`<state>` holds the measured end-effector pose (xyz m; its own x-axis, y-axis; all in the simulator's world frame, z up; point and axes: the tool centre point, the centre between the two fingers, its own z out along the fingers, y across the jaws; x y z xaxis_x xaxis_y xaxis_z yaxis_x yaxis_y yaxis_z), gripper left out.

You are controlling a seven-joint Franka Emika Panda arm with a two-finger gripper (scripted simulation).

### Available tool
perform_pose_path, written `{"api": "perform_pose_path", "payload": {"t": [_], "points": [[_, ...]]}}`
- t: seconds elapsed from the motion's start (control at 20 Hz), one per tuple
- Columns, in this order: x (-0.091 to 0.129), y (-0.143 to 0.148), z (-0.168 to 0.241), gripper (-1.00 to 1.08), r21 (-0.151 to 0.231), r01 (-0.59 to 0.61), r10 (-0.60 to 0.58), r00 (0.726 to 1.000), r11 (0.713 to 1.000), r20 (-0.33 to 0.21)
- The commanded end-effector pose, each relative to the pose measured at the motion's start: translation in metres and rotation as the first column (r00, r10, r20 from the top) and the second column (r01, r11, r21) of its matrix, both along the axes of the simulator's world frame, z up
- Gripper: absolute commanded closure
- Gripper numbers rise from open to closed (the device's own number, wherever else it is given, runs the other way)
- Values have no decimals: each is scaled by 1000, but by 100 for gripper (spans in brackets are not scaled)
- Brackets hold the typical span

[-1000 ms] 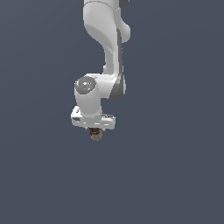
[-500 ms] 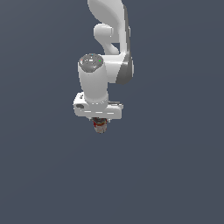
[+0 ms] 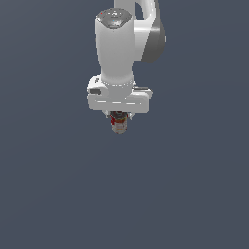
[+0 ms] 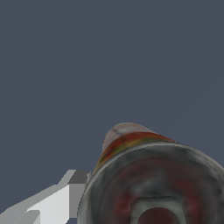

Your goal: Pick up the object and move it to a goal position.

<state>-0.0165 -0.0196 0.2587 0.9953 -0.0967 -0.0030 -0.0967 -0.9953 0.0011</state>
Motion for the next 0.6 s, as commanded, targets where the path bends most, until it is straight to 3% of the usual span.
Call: {"api": "perform_pose_path", "payload": {"t": [0.0, 0.55], "points": [[-2, 7, 21, 108, 0, 1, -1, 1000, 1000, 3], [-4, 22, 57, 108, 0, 0, 0, 1000, 1000, 3]]}}
